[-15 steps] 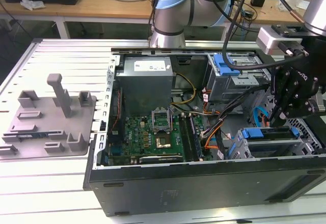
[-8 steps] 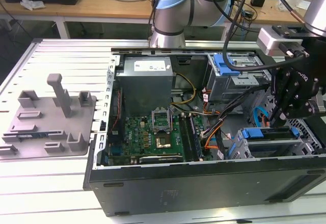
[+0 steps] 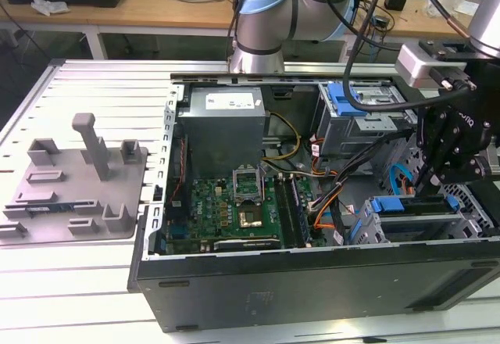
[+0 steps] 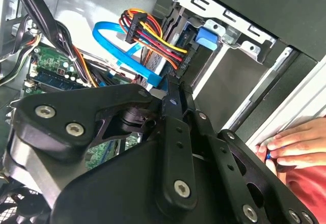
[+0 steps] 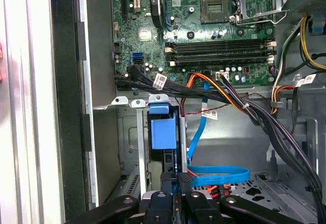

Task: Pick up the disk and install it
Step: 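Insert the second disk wire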

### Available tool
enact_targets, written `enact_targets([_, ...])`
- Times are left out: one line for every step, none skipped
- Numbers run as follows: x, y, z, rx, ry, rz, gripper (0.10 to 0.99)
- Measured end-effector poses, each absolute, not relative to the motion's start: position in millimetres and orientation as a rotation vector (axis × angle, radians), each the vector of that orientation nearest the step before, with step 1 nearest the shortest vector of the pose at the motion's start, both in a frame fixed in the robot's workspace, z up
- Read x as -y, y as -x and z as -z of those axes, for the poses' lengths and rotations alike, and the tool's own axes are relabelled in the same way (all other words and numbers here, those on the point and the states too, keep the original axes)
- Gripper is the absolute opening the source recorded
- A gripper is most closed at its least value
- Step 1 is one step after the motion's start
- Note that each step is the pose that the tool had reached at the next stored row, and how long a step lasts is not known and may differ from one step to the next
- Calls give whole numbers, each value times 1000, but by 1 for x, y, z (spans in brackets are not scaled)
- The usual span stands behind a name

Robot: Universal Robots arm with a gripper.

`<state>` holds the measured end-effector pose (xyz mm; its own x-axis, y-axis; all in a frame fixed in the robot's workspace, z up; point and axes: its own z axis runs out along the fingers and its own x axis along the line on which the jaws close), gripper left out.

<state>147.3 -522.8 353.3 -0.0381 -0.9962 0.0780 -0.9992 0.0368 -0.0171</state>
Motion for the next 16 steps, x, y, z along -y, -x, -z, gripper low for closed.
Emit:
enact_targets([523, -147, -353, 2229, -2147, -103, 161])
enact_targets([523, -147, -352, 2230, -2148, -103, 161])
enact_targets([523, -147, -352, 2230, -2148, -103, 161])
enact_targets([523, -147, -352, 2230, -2148, -103, 161])
enact_targets([523, -148, -351, 2229, -2148, -103, 161])
enact_targets([523, -148, -351, 2229, -2148, -103, 161])
enact_targets([523, -148, -351, 2229, -2148, -103, 161])
enact_targets([523, -148, -351, 2229, -2147, -102, 161])
enact_targets([523, -148, -350, 2229, -2147, -102, 161])
enact_targets([523, -148, -350, 2229, -2147, -102, 161])
enact_targets([523, -148, -349, 2229, -2148, -102, 161])
enact_targets([523, -148, -349, 2229, -2147, -102, 161])
enact_targets([523, -148, -348, 2229, -2147, -102, 161])
enact_targets([523, -149, -348, 2229, -2147, -102, 161])
enact_targets([523, -149, -347, 2229, -2147, -102, 161])
enact_targets([523, -149, -346, 2229, -2147, -102, 161])
